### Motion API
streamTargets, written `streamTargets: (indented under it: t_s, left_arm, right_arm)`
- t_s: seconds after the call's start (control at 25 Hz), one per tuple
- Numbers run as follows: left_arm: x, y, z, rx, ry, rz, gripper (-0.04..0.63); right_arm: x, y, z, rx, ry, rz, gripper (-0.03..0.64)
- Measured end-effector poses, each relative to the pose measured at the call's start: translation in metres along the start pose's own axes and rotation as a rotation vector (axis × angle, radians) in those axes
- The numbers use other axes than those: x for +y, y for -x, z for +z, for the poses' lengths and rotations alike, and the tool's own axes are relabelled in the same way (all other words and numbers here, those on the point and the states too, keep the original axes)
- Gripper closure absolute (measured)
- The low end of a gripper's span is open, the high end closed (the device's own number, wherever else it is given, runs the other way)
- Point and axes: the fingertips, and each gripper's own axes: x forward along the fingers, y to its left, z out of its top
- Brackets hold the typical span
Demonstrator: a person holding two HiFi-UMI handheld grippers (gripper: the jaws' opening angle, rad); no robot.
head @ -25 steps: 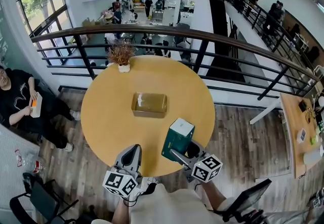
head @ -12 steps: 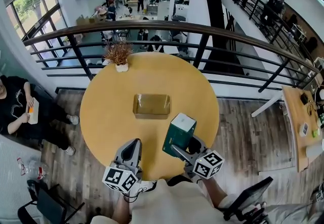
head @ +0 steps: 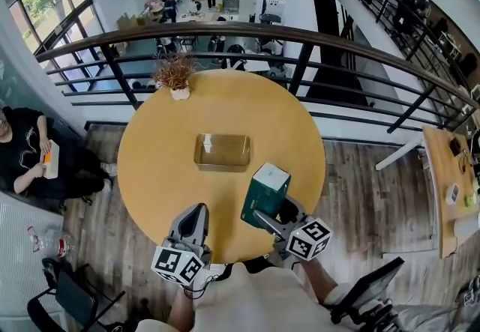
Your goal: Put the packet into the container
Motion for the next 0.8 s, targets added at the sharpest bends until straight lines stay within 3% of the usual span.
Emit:
streamTargets:
  t_s: [0.6,0.8]
  left_arm:
    - [0.023,-0.001,-0.001,-0.014,-0.020,0.140,0.591]
    - [0.030,-0.011,-0.009,0.009,0.003,0.144,0.591]
  right_arm:
    - [-0.048,-0.025,0.025,0.056,0.079,0.009,0.249]
    - [-0.053,-0.043,0.030,0.089,0.108,0.027,0.249]
